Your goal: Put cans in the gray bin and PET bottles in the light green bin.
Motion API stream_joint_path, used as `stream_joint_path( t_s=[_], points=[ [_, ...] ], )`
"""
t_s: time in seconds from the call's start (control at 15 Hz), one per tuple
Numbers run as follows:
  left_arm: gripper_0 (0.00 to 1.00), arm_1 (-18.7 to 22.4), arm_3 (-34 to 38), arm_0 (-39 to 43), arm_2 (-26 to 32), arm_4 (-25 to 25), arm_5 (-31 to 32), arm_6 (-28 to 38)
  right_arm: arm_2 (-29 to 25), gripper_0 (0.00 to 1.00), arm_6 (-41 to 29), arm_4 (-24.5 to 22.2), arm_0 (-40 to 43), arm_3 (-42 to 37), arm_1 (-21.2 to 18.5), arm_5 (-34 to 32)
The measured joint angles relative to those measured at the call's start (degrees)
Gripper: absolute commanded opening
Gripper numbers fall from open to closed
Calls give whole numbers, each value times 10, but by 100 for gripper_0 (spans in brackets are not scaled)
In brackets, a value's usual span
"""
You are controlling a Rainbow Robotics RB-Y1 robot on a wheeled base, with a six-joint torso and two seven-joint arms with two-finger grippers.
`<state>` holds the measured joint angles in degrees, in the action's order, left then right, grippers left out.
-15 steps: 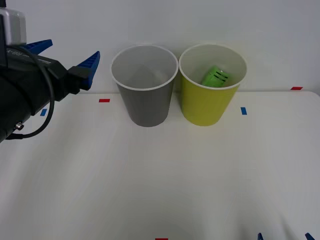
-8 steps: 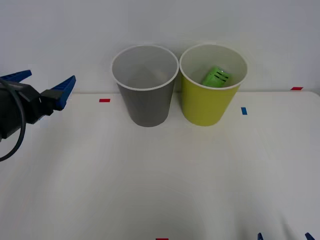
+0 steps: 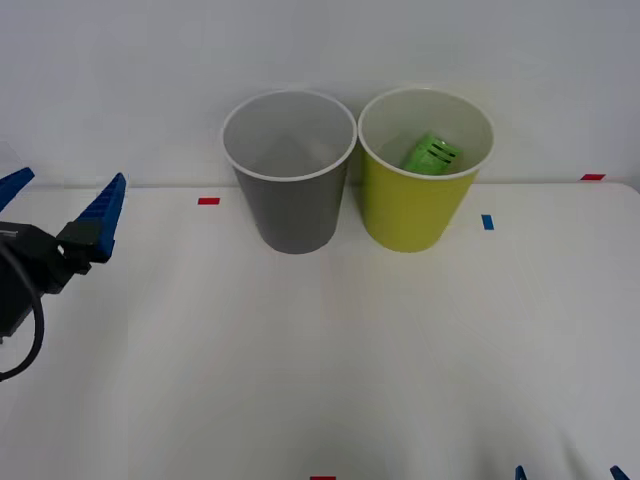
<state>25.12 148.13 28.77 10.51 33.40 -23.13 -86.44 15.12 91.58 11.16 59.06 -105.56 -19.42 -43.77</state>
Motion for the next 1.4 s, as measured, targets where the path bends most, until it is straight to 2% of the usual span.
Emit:
stream_joint_path(
  t_s=[0.2,0.33,0.53,0.67,1.13,1.4],
  points=[
    [100,13,-49,75,-54,-13,148,-11,0,100,0,0,0,0,0,0],
    [100,20,-78,119,-83,-25,200,-21,0,100,0,0,0,0,0,0],
    [100,35,-128,150,-113,-68,318,-24,0,100,0,0,0,0,0,0],
    [100,39,-166,178,-136,-98,374,-21,0,100,0,0,0,0,0,0],
    [100,39,-196,292,-155,-148,463,-27,0,100,0,0,0,0,0,0],
    [100,8,-217,325,-159,-187,488,-41,0,100,0,0,0,0,0,0]
  ],
)
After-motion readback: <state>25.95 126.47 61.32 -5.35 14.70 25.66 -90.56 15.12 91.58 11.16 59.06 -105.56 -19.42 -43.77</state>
